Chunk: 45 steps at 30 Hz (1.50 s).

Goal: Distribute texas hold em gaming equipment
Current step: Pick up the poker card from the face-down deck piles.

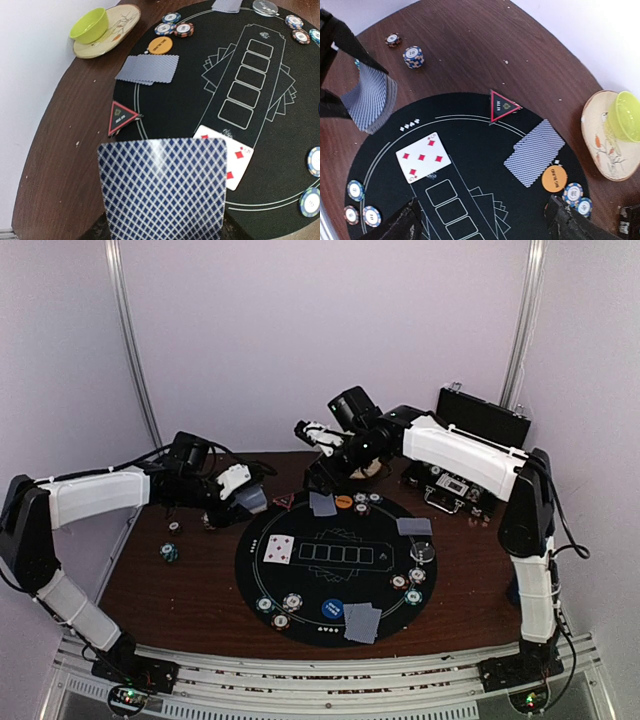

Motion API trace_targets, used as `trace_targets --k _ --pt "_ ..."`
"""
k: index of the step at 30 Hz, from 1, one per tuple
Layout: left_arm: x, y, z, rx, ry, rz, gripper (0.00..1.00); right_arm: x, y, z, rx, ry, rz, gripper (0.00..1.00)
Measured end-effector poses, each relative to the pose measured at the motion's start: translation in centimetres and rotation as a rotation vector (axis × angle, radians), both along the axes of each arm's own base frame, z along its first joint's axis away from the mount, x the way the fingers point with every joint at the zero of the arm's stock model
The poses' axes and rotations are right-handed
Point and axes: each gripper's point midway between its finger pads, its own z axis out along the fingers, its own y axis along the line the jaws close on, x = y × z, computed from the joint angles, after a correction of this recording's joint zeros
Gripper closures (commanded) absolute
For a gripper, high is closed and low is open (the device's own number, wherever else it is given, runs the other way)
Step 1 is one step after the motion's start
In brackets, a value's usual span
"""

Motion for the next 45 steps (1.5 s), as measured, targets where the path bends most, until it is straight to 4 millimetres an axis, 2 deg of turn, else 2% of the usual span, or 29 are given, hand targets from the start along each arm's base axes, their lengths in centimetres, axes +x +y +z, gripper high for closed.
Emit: trace_targets --k 4,10,16,22,32,40,45 --pt "-0.7 -2.0 0.1 0.013 0.004 -0.058 0.44 -0.3 0.7 -1.6 0.102 0.153 0.055 0.14" --pt "-1.0 -3.1 0.6 0.018 -0.001 -0.088 0.44 -2.5 2.9 -4.4 0.239 0.411 0.148 0.15" --pt "-1.5 -4.3 -0.6 0.039 0.019 -0.115 0.44 -4.3 4.7 -4.1 0.368 0.579 0.221 0.18" --pt "-2.4 -5.5 -1.2 0.047 0.029 -0.148 0.44 -4.3 5.2 -3.5 0.43 0.632 0.23 0.22" --pt "-3.4 -6.9 -1.6 0.056 0.035 -0.185 0.44 -3.4 5.3 -7.2 0.411 0.702 0.163 0.28" --pt "-3.3 -6.7 -1.6 0.06 0.034 -0.172 0.44 -3.6 5.7 -7.2 0.42 0.707 0.168 0.46" --pt "-3.2 -6.5 -1.9 0.07 0.033 -0.164 0.44 -3.7 5.6 -7.4 0.419 0.712 0.169 0.5"
